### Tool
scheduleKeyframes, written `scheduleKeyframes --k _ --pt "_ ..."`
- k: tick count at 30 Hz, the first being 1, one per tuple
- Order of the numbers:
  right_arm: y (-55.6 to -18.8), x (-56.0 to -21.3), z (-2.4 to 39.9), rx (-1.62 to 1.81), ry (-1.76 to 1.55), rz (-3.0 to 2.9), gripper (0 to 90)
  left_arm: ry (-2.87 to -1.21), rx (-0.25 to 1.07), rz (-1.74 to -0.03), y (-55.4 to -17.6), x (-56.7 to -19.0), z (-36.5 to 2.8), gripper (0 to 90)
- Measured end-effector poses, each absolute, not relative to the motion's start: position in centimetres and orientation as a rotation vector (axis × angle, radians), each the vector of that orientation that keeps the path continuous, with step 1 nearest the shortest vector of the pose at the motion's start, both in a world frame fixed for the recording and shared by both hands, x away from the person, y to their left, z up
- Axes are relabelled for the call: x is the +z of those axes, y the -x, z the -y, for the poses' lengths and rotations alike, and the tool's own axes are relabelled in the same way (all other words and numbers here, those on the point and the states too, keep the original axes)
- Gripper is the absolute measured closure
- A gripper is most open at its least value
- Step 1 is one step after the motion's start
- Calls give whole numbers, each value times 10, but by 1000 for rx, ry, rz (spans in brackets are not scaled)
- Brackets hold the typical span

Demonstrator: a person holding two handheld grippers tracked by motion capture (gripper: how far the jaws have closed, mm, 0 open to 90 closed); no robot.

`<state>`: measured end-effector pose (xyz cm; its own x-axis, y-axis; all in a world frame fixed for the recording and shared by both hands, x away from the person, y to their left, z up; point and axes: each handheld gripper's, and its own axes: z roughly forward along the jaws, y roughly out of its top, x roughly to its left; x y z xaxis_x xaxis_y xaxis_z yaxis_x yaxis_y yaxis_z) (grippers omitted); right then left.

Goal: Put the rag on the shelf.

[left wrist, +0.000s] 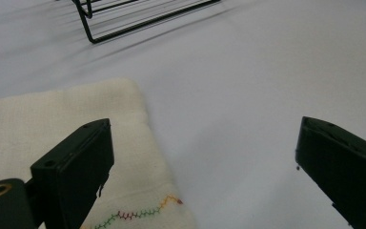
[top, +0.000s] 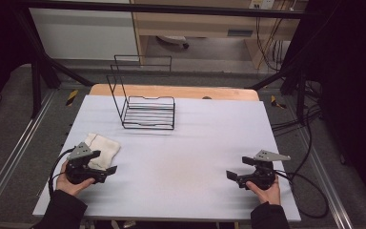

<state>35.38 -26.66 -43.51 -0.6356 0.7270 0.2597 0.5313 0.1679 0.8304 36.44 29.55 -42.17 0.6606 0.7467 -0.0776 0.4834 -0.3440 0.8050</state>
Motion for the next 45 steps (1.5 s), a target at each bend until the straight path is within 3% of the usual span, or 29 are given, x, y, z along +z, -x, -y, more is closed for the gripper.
scheduleKeyframes --k 10,16,23,24,28,45 --pt "-354 -435 268 1453 -1229 -2240 8 -2019 407 -966 -364 -420 -294 62" --pt "-353 -436 266 1435 -1233 -2249 9 -2049 442 -993 -362 -419 -295 114" --pt "-354 -437 265 1421 -1232 -2260 11 -2065 498 -1044 -363 -421 -295 251" --pt "-355 -437 265 1419 -1235 -2259 11 -2068 503 -1051 -363 -421 -295 358" --pt "-355 -438 264 1407 -1236 -2268 11 -2072 505 -1088 -373 -424 -293 457" --pt "-355 -438 264 1400 -1236 -2270 11 -2121 484 -1188 -390 -438 -286 744"
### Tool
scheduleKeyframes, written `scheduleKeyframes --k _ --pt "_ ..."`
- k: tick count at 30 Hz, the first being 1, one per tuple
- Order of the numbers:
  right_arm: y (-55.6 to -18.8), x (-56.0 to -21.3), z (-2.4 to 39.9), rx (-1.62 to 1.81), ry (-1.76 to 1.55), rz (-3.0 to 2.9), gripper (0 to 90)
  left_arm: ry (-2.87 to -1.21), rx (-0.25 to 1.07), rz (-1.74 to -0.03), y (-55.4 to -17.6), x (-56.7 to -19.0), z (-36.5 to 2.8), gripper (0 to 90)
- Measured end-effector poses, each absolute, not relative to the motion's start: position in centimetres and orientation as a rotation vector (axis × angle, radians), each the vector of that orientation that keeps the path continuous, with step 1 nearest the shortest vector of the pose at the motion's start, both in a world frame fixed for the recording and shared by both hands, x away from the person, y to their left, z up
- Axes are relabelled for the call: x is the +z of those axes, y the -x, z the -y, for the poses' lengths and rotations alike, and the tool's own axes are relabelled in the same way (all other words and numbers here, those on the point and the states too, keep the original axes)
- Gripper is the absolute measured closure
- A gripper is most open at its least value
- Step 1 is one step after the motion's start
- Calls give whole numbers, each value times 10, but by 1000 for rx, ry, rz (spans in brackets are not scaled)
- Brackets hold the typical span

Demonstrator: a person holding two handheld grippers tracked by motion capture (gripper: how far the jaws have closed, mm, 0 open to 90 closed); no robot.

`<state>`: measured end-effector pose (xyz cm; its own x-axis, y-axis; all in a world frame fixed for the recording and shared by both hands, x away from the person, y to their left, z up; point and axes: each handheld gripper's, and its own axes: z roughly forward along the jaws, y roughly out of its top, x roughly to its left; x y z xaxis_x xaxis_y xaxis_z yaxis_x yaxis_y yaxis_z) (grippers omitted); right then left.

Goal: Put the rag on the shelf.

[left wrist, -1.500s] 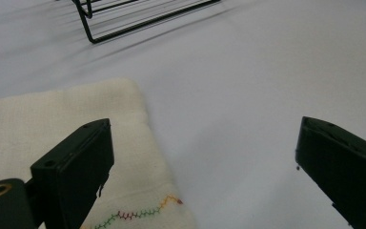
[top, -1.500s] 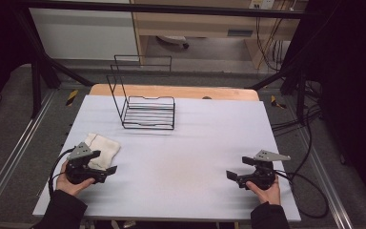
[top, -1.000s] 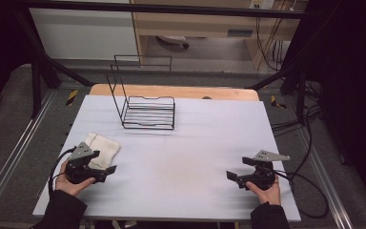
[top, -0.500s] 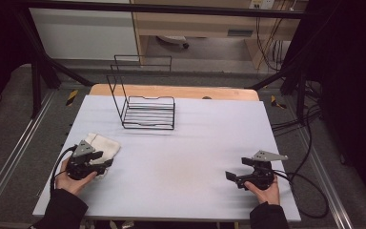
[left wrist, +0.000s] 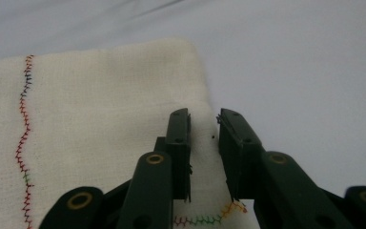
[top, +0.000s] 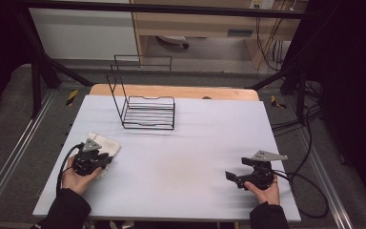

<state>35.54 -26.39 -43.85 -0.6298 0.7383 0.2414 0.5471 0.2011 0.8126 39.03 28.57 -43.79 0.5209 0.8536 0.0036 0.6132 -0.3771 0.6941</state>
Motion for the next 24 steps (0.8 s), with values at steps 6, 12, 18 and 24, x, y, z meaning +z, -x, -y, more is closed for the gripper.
scheduleKeyframes --k 6,12,18,24 --pt "-355 -439 263 1400 -1241 -2272 11 -2138 491 -1202 -392 -438 -283 803" --pt "-355 -439 263 1399 -1244 -2275 12 -2126 467 -1220 -393 -437 -285 855" --pt "-355 -439 263 1400 -1243 -2276 12 -2079 435 -1228 -392 -434 -289 871" --pt "-355 -439 263 1399 -1240 -2280 12 -2038 427 -1222 -388 -427 -290 874"
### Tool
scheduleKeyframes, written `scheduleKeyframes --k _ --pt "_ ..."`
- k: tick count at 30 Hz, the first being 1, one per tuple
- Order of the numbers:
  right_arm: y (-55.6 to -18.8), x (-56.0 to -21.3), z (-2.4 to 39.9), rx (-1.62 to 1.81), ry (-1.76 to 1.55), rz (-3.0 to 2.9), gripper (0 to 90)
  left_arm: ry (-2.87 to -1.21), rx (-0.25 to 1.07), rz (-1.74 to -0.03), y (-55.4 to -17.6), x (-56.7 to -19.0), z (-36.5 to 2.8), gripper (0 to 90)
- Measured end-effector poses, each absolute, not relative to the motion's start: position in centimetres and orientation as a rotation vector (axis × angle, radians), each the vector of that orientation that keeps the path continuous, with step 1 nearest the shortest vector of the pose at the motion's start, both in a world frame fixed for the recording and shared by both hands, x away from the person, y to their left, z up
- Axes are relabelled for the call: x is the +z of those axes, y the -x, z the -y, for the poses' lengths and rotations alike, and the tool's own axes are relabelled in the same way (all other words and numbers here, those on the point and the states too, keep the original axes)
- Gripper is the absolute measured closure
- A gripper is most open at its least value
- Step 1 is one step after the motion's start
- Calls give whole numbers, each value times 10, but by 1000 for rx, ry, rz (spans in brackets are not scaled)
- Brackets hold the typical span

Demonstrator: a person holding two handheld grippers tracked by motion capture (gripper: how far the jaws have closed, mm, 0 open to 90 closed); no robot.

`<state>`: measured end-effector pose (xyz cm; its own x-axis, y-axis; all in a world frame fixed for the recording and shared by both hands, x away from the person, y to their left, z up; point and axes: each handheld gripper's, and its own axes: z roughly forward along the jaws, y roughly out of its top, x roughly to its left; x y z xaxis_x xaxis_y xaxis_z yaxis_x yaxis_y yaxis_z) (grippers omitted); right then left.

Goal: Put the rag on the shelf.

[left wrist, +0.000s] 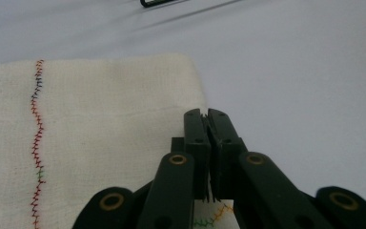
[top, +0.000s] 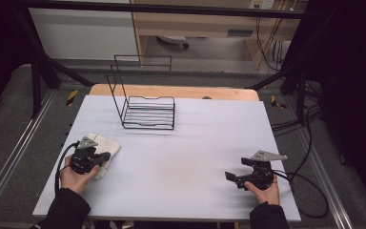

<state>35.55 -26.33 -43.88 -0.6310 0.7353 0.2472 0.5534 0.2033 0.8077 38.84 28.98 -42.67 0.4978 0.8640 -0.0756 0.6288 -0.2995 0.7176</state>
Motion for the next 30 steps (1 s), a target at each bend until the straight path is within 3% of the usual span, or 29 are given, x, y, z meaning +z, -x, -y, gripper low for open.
scheduleKeyframes --k 13,21,24,25,30 --pt "-355 -439 263 1399 -1241 -2285 14 -2039 327 -1146 -377 -421 -253 875" --pt "-356 -440 262 1397 -1233 -2289 16 -2079 330 -1103 -378 -428 -243 851" --pt "-356 -440 262 1397 -1232 -2290 17 -2062 356 -1080 -377 -423 -249 780" --pt "-356 -439 261 1397 -1231 -2290 17 -2060 381 -1076 -377 -420 -253 674" --pt "-355 -439 257 1390 -1215 -2290 17 -2034 442 -1129 -375 -410 -295 458"
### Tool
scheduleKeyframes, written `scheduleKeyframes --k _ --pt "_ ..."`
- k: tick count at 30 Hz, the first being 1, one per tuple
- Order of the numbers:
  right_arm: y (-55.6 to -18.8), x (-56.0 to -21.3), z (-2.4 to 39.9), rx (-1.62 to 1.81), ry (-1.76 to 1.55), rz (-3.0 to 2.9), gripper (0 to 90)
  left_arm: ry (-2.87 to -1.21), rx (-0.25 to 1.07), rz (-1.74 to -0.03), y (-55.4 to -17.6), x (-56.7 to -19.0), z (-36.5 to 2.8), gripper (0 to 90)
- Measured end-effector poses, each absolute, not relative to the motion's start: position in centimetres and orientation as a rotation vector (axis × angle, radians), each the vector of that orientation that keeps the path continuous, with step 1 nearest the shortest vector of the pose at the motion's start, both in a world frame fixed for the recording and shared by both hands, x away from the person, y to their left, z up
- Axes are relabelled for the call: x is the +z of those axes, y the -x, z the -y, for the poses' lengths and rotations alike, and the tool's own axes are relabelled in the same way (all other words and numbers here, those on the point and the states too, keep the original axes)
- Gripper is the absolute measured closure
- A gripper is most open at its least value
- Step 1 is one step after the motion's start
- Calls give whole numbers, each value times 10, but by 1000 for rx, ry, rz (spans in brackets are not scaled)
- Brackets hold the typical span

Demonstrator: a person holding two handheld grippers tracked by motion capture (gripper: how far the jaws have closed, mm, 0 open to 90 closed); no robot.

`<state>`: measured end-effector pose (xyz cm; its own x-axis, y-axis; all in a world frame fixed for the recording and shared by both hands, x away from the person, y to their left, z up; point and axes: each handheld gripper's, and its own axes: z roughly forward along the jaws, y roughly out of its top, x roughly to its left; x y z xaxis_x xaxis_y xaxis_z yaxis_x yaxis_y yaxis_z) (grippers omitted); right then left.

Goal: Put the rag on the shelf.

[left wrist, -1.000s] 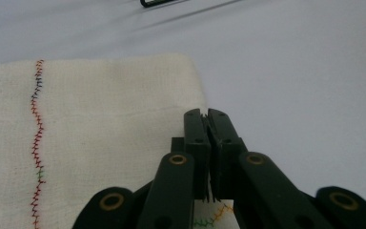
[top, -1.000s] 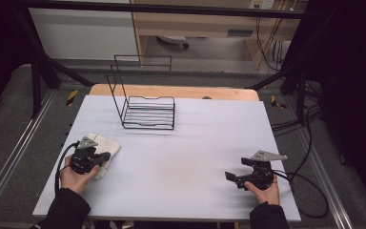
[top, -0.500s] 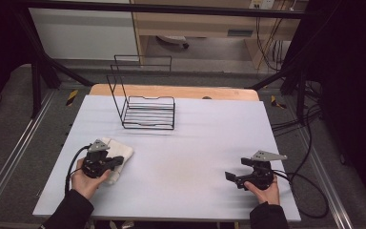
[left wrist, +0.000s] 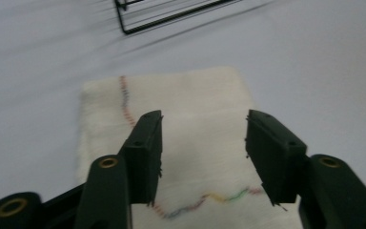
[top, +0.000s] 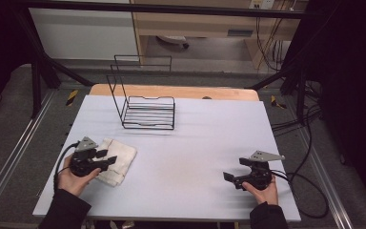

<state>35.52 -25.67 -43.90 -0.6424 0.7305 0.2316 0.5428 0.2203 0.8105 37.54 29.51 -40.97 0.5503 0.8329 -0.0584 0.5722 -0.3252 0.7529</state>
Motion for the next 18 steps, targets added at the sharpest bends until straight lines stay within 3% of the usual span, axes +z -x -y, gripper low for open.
scheduleKeyframes --k 3,9,18 --pt "-355 -439 253 1386 -1199 -2293 17 -2027 439 -1169 -375 -413 -318 408" --pt "-354 -438 239 1382 -1189 -2301 24 -2021 442 -1252 -373 -421 -347 408" --pt "-352 -434 204 1352 -1148 -2322 23 -2049 374 -1259 -371 -438 -357 559"
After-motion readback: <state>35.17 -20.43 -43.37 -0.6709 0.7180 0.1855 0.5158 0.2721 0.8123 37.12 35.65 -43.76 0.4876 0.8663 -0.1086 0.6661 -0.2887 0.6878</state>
